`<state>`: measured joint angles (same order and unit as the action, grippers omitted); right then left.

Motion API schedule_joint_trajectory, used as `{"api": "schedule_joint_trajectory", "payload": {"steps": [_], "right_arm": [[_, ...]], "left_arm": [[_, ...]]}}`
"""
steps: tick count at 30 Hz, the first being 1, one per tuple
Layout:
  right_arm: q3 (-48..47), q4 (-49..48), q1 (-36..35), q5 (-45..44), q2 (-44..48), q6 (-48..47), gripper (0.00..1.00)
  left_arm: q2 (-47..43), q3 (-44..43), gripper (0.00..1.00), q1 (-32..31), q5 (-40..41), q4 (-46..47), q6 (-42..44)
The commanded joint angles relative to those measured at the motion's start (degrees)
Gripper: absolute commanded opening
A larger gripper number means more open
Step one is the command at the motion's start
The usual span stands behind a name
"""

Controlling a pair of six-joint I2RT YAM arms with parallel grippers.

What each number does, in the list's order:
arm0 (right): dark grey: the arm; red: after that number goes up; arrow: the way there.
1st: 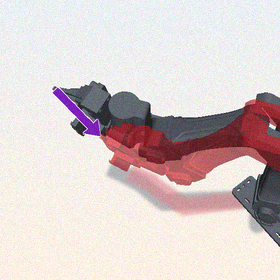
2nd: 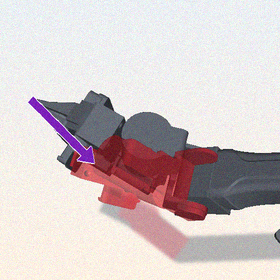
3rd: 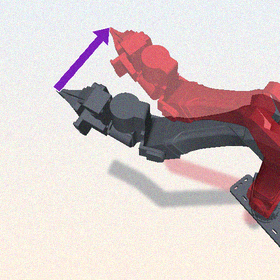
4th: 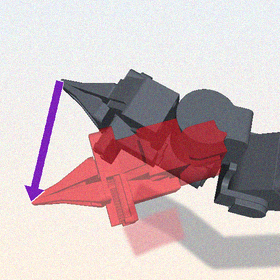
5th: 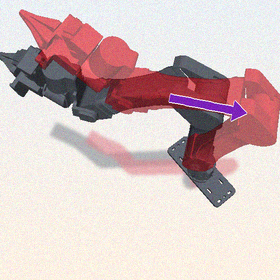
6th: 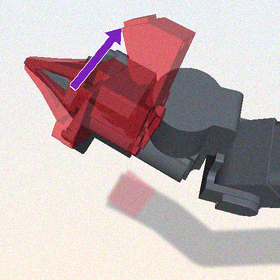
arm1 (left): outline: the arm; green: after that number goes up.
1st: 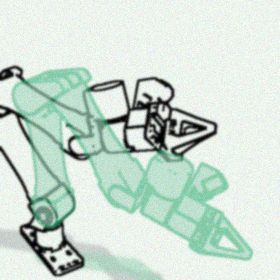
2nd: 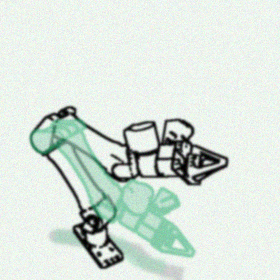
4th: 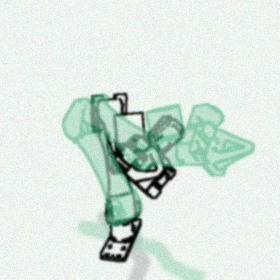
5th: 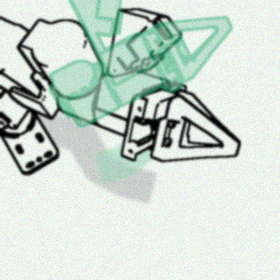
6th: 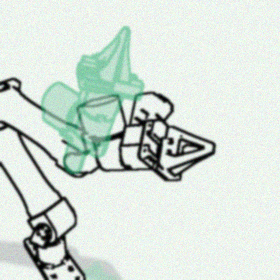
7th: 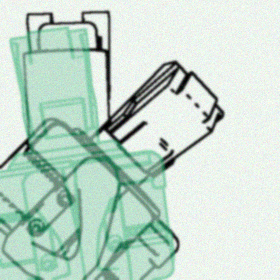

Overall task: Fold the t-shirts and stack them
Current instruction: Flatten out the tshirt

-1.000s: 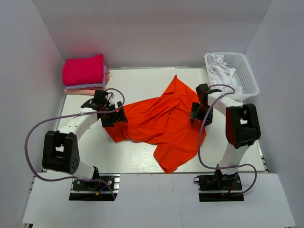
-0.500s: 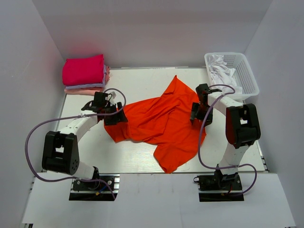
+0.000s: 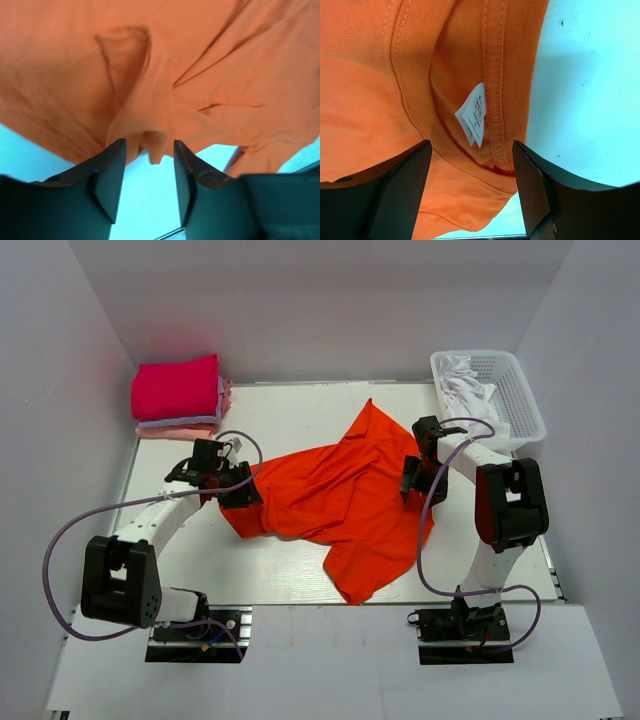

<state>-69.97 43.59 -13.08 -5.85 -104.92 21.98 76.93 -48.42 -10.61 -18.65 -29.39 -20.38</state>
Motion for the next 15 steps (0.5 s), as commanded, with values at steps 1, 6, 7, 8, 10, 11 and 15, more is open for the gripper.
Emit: {"api": "schedule_joint_trajectory", "payload": {"steps": [1, 6, 7, 8, 10, 11, 15], "right_arm": [[-0.6, 0.9, 0.2, 0.0, 2.4, -0.6, 0.71], [-1.0, 0.7, 0.2, 1.0, 2.5, -0.7, 0.71], [-1.2, 0.9, 0.2, 1.0, 2.5, -0.6, 0.71], [-1.4, 0.8, 0.2, 1.4, 2.5, -0.6, 0.71], [-1.9, 1.3, 0.3, 1.2, 2.7, -0.7, 0.71], [-1.8, 1.3, 0.3, 1.2, 3.0, -0.8, 0.71], [-2.1, 1.4, 0.2, 0.8, 3.9, -0.8, 0.71]], "left_arm": [[-2.0, 0.9, 0.55, 0.2, 3.4, -1.4, 0.7], [-2.6, 0.9, 0.72, 0.2, 8.3, 1.5, -1.1], [-2.6, 1.6, 0.72, 0.2, 8.3, 2.5, -2.0], [-2.6, 2.1, 0.72, 0.7, 8.3, 3.4, -2.6], [-1.8, 2.8, 0.74, 0.7, 7.6, 4.8, -2.6], [-1.3, 2.8, 0.74, 0.7, 7.6, 5.8, -2.6], [0.0, 3.3, 0.75, 0.7, 2.0, 9.9, -1.9]]}}
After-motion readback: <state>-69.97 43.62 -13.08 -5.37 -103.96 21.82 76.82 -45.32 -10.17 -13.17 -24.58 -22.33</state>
